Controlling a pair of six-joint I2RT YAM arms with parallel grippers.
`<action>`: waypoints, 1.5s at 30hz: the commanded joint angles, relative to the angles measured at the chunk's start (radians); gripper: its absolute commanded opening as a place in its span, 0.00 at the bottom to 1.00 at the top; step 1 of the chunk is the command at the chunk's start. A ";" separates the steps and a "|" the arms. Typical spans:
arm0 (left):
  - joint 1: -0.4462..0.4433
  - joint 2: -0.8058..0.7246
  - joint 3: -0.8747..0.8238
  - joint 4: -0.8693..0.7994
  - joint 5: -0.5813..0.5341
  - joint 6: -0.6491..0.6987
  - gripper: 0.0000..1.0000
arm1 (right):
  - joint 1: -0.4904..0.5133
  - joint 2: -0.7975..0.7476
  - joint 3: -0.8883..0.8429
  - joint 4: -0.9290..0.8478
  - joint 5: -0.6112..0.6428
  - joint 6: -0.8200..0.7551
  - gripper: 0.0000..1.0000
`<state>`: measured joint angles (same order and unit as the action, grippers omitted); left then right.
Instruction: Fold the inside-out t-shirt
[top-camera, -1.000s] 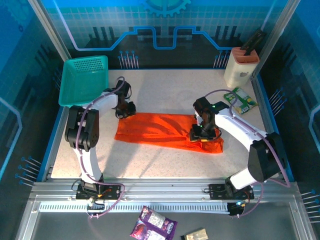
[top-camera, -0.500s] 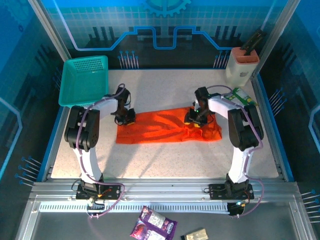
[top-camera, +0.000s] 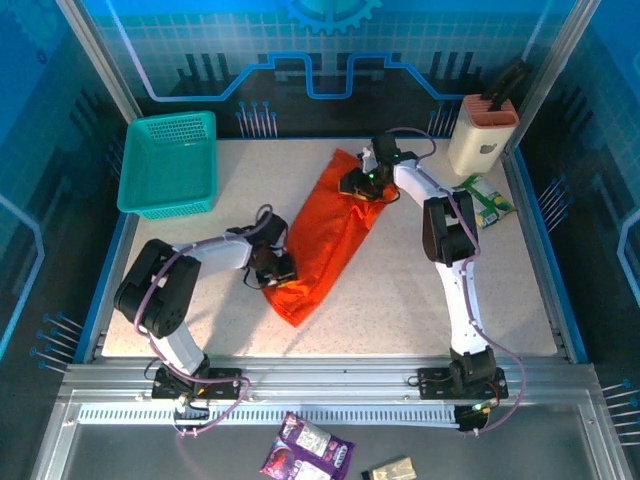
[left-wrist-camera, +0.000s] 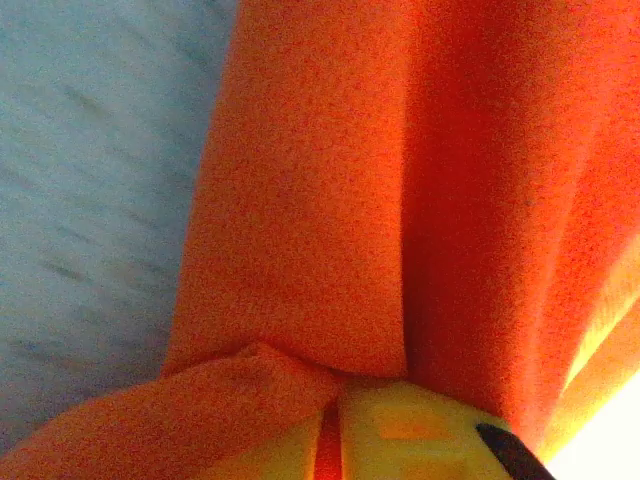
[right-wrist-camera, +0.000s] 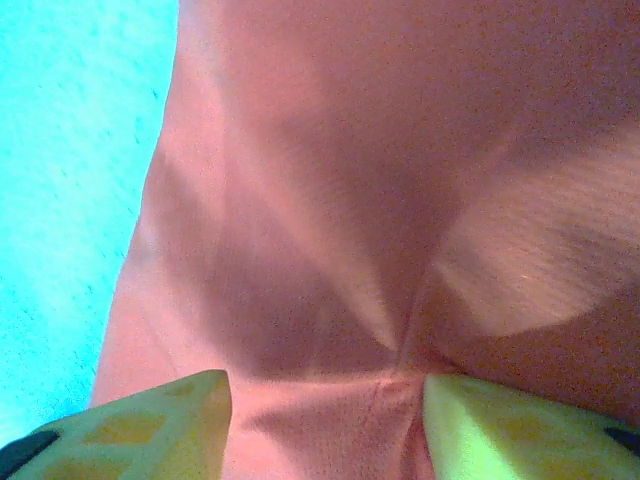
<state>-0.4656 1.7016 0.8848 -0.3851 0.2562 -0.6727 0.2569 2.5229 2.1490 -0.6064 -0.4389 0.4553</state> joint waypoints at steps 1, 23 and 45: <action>-0.093 0.045 -0.058 -0.003 0.040 -0.152 0.19 | -0.004 0.119 0.121 -0.022 -0.040 0.006 0.59; -0.298 -0.027 0.107 -0.053 0.082 -0.226 0.22 | -0.044 -0.157 0.096 -0.138 -0.152 0.017 0.66; -0.184 -0.222 0.009 -0.018 -0.037 -0.223 0.24 | 0.226 -0.957 -1.123 -0.212 0.061 0.087 0.48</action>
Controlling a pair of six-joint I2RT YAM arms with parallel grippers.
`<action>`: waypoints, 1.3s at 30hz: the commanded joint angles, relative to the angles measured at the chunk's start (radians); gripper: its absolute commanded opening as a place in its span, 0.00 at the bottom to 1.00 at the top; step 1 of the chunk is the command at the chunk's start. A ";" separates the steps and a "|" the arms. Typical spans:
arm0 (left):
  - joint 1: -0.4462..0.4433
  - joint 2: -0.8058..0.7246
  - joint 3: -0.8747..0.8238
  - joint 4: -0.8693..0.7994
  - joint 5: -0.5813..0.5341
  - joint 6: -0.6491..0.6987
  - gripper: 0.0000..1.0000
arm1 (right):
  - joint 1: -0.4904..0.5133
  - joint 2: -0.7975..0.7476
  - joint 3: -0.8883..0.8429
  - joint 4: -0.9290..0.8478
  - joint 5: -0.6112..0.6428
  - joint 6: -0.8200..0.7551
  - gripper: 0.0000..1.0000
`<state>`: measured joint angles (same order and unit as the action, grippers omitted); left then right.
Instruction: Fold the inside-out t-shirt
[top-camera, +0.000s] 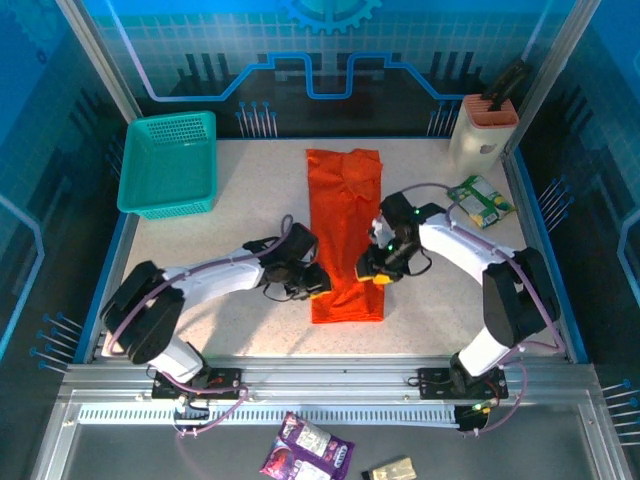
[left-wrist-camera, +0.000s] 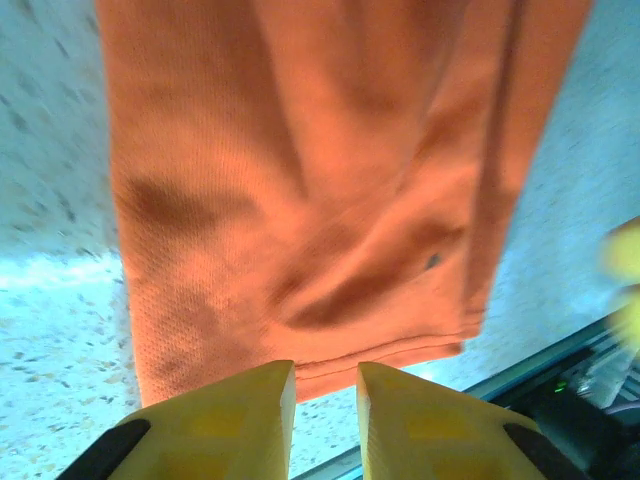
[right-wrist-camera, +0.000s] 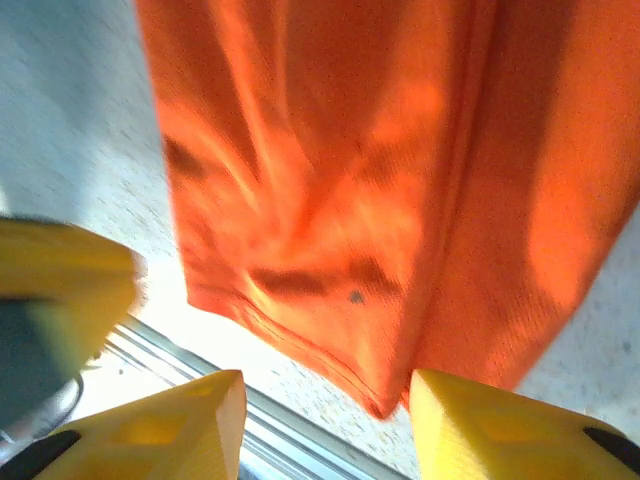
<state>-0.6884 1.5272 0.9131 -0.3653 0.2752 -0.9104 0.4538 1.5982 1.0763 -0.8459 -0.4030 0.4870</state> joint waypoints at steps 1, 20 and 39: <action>0.060 -0.061 -0.032 -0.036 -0.054 0.022 0.25 | 0.044 -0.034 -0.074 0.051 0.021 0.069 0.48; 0.182 -0.196 -0.116 -0.099 -0.050 0.068 0.25 | 0.167 0.017 -0.176 0.156 0.038 0.180 0.25; 0.305 -0.226 -0.052 -0.192 0.016 0.210 0.25 | 0.312 -0.099 -0.133 0.433 -0.016 0.470 0.00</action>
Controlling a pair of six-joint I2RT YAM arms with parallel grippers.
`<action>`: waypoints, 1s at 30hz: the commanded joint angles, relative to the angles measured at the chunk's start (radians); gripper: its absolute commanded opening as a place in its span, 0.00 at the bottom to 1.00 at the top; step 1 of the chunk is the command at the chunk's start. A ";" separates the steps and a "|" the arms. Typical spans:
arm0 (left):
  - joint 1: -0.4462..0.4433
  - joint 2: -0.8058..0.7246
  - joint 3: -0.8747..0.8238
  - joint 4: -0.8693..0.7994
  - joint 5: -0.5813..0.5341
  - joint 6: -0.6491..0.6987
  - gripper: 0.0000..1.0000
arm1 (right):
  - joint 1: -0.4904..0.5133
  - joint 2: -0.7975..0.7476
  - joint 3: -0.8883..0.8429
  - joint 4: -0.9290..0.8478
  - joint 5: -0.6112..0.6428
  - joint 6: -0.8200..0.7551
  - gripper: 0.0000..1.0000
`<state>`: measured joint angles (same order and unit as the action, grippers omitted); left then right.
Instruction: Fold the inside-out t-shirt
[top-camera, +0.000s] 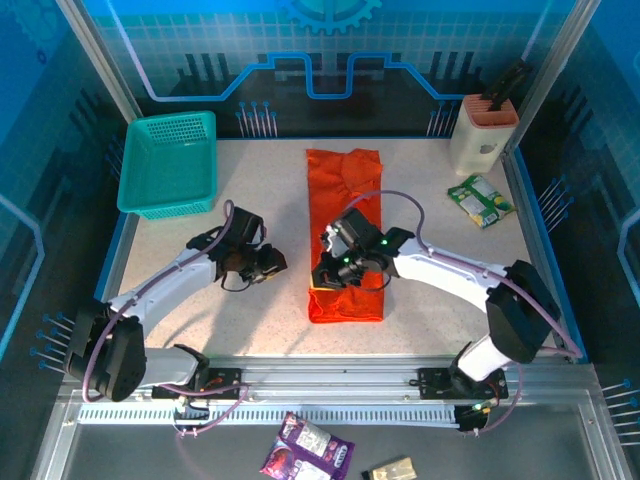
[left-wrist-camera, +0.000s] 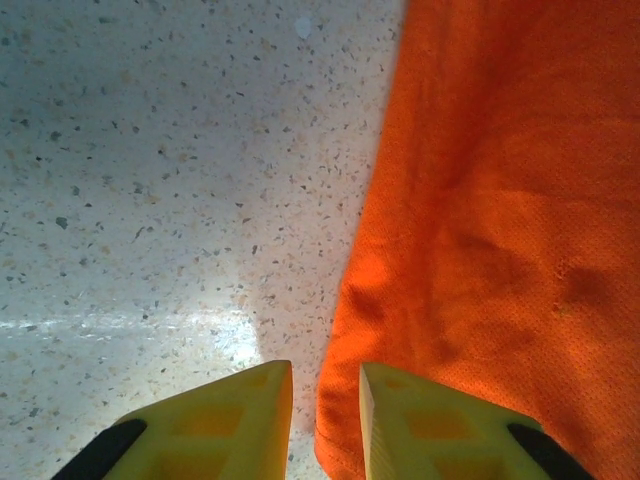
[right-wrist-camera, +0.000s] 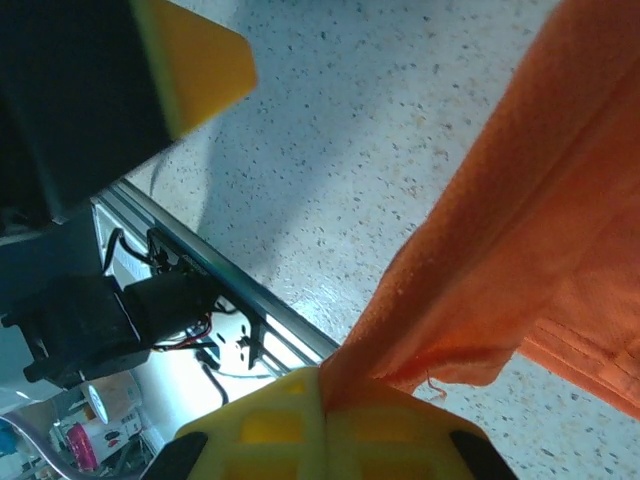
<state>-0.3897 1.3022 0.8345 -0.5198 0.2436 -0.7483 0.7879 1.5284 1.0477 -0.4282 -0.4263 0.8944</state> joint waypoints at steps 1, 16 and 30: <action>0.006 0.010 0.026 -0.037 0.057 0.050 0.25 | -0.037 -0.041 -0.147 0.023 0.006 0.067 0.00; -0.107 0.137 0.069 0.008 0.081 0.030 0.25 | -0.119 -0.067 -0.323 -0.065 0.117 -0.023 0.19; -0.170 0.313 0.229 0.038 0.067 0.048 0.23 | -0.336 -0.055 -0.102 -0.189 0.107 -0.230 0.40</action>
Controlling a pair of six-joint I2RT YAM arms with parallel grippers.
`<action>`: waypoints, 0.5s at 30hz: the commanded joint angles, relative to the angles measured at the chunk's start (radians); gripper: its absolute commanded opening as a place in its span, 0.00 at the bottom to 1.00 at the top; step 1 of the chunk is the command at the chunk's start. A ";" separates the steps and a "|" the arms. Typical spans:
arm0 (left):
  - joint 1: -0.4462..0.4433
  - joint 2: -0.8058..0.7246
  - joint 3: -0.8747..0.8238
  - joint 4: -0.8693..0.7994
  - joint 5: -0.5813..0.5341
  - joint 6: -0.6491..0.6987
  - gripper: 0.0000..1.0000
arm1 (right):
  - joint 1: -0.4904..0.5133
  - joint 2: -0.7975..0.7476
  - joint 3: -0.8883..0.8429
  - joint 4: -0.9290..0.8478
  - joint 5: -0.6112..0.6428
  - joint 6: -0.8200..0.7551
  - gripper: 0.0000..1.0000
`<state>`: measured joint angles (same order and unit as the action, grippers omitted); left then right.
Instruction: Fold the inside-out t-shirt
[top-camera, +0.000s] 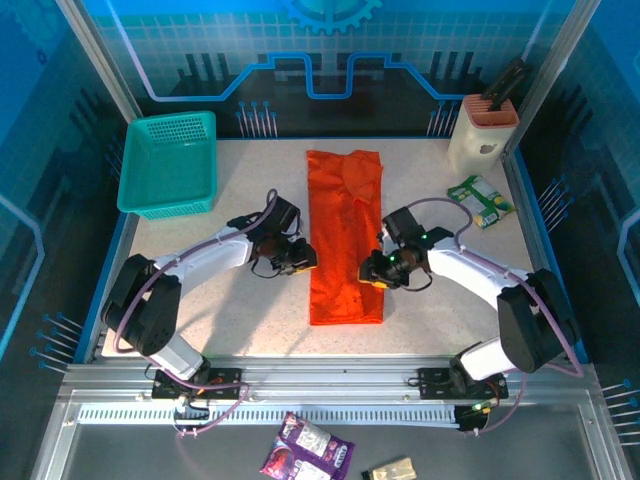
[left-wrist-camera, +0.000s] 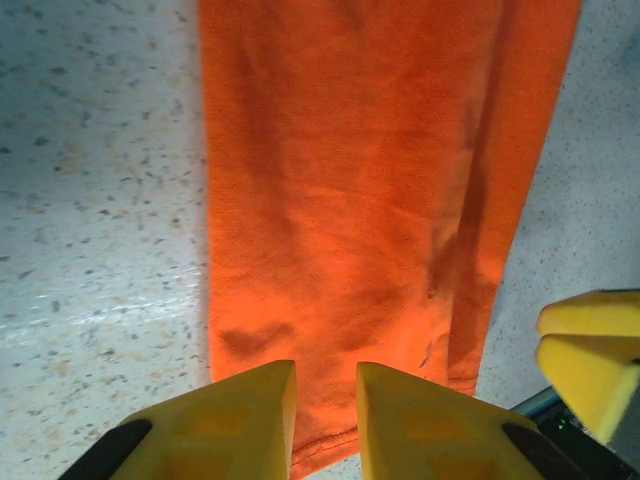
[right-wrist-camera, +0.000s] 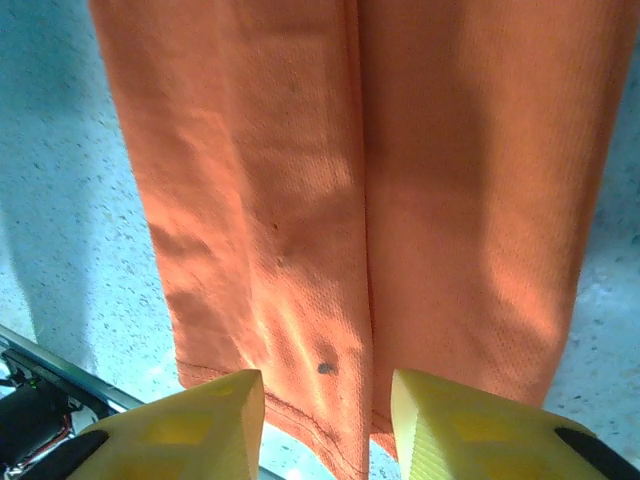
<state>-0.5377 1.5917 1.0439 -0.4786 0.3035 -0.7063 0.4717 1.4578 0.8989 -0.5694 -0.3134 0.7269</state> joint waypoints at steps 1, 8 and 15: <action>-0.034 0.031 0.018 0.003 0.013 0.000 0.23 | -0.026 0.032 0.064 -0.045 -0.011 -0.071 0.40; -0.136 0.079 0.016 -0.026 -0.008 -0.021 0.22 | -0.038 0.169 0.147 -0.020 -0.069 -0.121 0.41; -0.211 0.147 0.023 -0.046 -0.007 -0.040 0.23 | -0.006 0.233 0.143 0.014 -0.107 -0.123 0.42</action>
<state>-0.7300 1.7035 1.0458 -0.4961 0.3000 -0.7219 0.4507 1.6661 1.0290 -0.5636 -0.3798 0.6239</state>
